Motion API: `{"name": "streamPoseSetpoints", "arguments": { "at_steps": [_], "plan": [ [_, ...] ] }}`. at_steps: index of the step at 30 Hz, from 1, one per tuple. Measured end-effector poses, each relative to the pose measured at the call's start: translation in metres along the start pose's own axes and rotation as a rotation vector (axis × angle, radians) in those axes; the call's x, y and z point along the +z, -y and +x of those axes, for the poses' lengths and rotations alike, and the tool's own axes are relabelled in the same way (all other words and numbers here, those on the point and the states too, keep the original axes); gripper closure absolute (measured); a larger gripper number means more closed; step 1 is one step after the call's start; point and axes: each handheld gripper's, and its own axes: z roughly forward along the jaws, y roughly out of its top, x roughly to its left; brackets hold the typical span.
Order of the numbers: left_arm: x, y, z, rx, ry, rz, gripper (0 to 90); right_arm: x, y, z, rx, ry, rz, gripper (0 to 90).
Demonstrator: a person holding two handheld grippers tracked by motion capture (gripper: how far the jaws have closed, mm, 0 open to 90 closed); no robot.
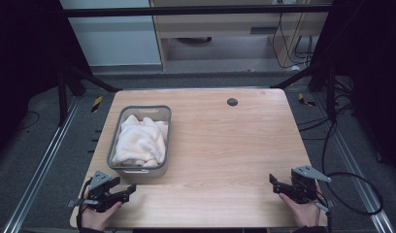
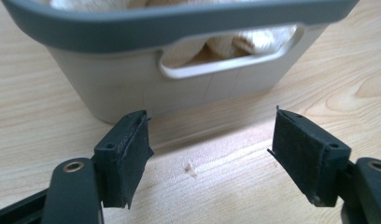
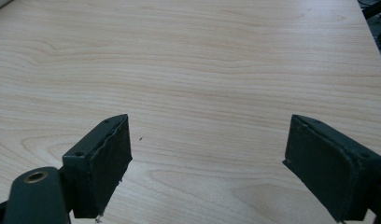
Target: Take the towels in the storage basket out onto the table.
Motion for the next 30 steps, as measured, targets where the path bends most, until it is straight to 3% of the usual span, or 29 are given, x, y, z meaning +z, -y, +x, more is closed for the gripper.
{"name": "streamPoseSetpoints", "arguments": {
  "at_steps": [4,13,30],
  "plan": [
    [-0.003,-0.002,0.001,-0.004,-0.005,-0.020,27.3,0.001,0.001,0.001,-0.017,0.007,0.007,13.6],
    [-0.014,-0.009,0.001,-0.004,-0.005,-0.082,27.4,0.001,0.002,-0.005,-0.007,0.020,0.009,13.0],
    [-0.030,-0.027,-0.006,0.022,0.011,-0.134,26.0,0.002,0.003,-0.005,-0.022,0.026,0.021,12.4]
  ]
}}
